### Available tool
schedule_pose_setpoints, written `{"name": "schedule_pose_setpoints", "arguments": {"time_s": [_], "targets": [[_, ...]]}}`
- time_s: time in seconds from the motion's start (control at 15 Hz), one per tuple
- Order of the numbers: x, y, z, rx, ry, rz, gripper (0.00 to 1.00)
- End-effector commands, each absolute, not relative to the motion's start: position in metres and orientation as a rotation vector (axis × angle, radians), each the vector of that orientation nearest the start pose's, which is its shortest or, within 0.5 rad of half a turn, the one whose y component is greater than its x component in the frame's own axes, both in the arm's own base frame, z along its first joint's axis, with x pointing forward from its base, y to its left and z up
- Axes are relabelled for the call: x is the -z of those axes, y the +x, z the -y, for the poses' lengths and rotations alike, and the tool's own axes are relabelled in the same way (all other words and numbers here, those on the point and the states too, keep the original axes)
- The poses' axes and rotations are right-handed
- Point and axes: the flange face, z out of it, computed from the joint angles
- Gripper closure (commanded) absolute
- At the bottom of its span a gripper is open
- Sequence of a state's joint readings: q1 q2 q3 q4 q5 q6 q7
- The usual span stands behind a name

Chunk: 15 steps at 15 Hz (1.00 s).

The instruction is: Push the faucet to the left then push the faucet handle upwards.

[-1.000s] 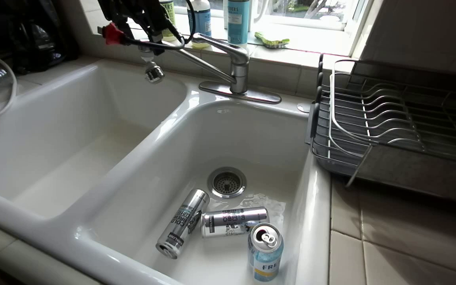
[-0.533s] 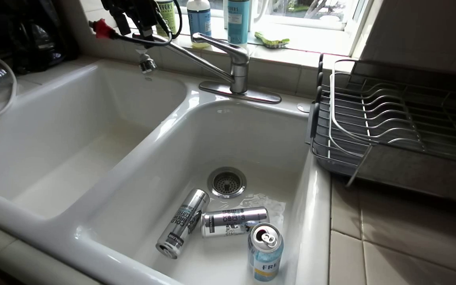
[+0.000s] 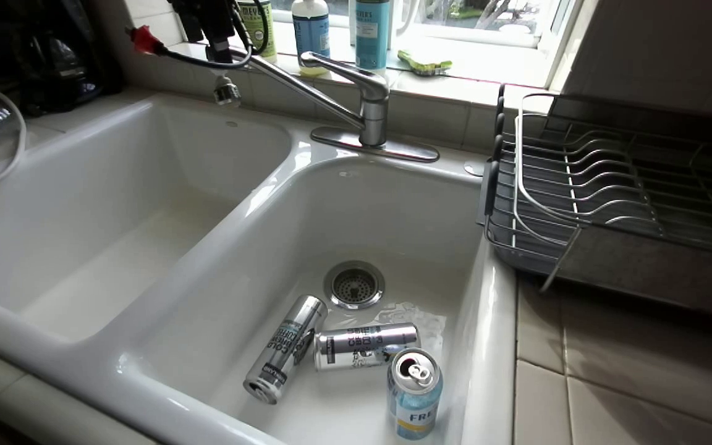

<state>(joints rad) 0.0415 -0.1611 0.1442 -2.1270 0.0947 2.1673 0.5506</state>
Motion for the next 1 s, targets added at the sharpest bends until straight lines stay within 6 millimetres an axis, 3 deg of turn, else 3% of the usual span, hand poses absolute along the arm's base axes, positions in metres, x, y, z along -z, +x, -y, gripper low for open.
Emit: {"name": "schedule_pose_setpoints", "arguments": {"time_s": [0.0, 0.53, 0.73, 0.93], "targets": [[-0.504, 0.526, -0.132, 0.266, -2.872, -0.650, 0.00], [-0.533, 0.494, -0.125, 0.341, -2.960, -0.705, 0.00], [-0.557, 0.479, -0.123, 0.441, -2.969, -0.733, 0.00], [-0.575, 0.467, -0.108, 0.524, -3.094, -0.664, 0.00]]}}
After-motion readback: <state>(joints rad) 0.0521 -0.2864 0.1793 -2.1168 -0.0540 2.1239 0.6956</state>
